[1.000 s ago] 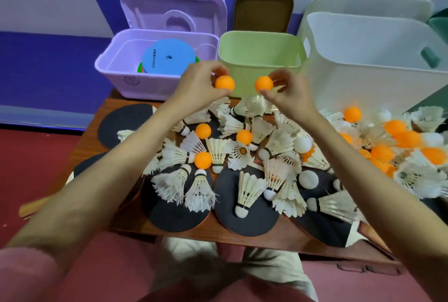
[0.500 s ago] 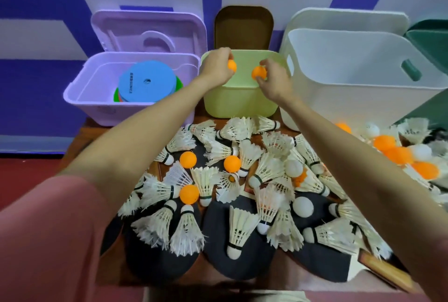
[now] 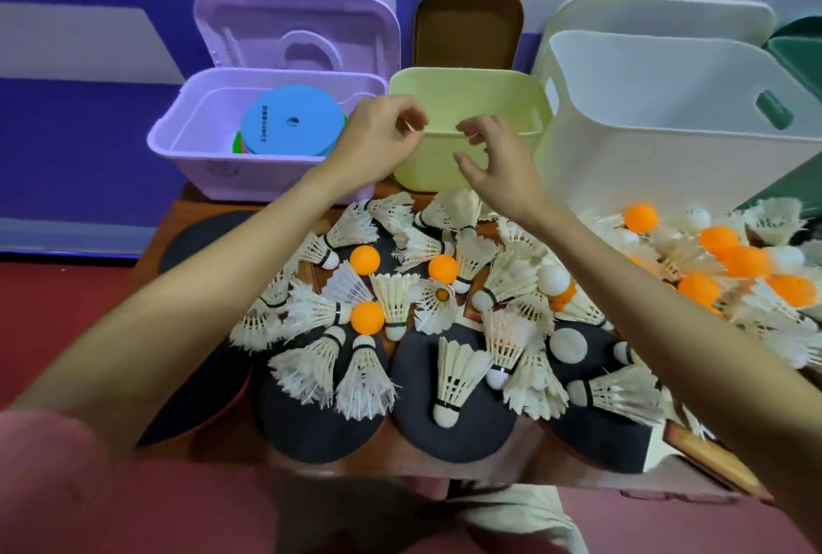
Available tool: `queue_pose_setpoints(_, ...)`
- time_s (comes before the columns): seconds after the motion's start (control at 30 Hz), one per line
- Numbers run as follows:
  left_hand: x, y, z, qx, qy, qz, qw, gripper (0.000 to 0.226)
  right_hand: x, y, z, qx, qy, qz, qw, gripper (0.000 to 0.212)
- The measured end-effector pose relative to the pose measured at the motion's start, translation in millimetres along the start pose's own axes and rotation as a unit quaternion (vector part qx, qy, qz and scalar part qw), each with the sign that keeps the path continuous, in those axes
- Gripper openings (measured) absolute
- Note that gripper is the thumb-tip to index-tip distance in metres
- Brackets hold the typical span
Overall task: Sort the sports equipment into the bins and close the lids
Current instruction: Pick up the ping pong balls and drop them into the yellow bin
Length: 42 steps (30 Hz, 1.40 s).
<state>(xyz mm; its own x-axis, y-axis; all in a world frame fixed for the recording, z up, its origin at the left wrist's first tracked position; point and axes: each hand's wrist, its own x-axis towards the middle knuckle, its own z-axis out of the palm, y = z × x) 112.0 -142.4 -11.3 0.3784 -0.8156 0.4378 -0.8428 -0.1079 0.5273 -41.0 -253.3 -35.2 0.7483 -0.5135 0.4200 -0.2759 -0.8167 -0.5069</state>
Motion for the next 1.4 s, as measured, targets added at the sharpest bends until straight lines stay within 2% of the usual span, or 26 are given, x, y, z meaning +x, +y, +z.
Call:
queue_pose_setpoints(0.23, -74, -8, -24, 0.018, -0.114, -0.051, 0.992, 0.011, -40, -24, 9, -0.003, -0.123, -0.065, 0.99, 0.022)
queue_pose_setpoints(0.37, -102, -21, -18, 0.092, -0.17, -0.072, 0.978, 0.02, -56, -20, 13, -0.091, -0.188, -0.07, 0.976, 0.017)
queue_pose_setpoints(0.47, -113, -26, -9, 0.157, -0.173, -0.082, 0.969, 0.027, -65, -15, 12, -0.179, -0.228, -0.07, 0.955, 0.026)
queue_pose_setpoints(0.6, -116, -23, -1, 0.176, -0.17, -0.111, 0.963, 0.035, -71, -14, 16, -0.244, -0.243, -0.07, 0.936, 0.035)
queue_pose_setpoints(0.83, -113, -22, 10, 0.212, -0.192, -0.108, 0.952, 0.037, -73, -15, 23, -0.236, -0.229, -0.068, 0.942, 0.031)
queue_pose_setpoints(0.93, -113, -22, 13, 0.239, -0.202, -0.098, 0.945, 0.036, -73, -13, 21, -0.2, -0.237, -0.052, 0.949, 0.036)
queue_pose_setpoints(1.1, -107, -16, 2, 0.175, -0.16, -0.104, 0.966, 0.034, -62, -6, -2, -0.06, -0.176, 0.001, 0.983, 0.042)
queue_pose_setpoints(1.23, -73, 1, -20, 0.065, -0.035, -0.068, 0.995, 0.033, -43, 7, -20, 0.002, -0.072, 0.039, 0.997, 0.039)
queue_pose_setpoints(1.3, -45, 4, -24, 0.02, 0.028, -0.039, 0.999, 0.032, -24, 17, -23, 0.021, -0.013, 0.065, 0.998, 0.037)
queue_pose_setpoints(1.4, 1, 1, -11, -0.033, 0.06, -0.05, 0.996, 0.032, 11, 32, -25, 0.043, 0.068, 0.098, 0.992, 0.035)
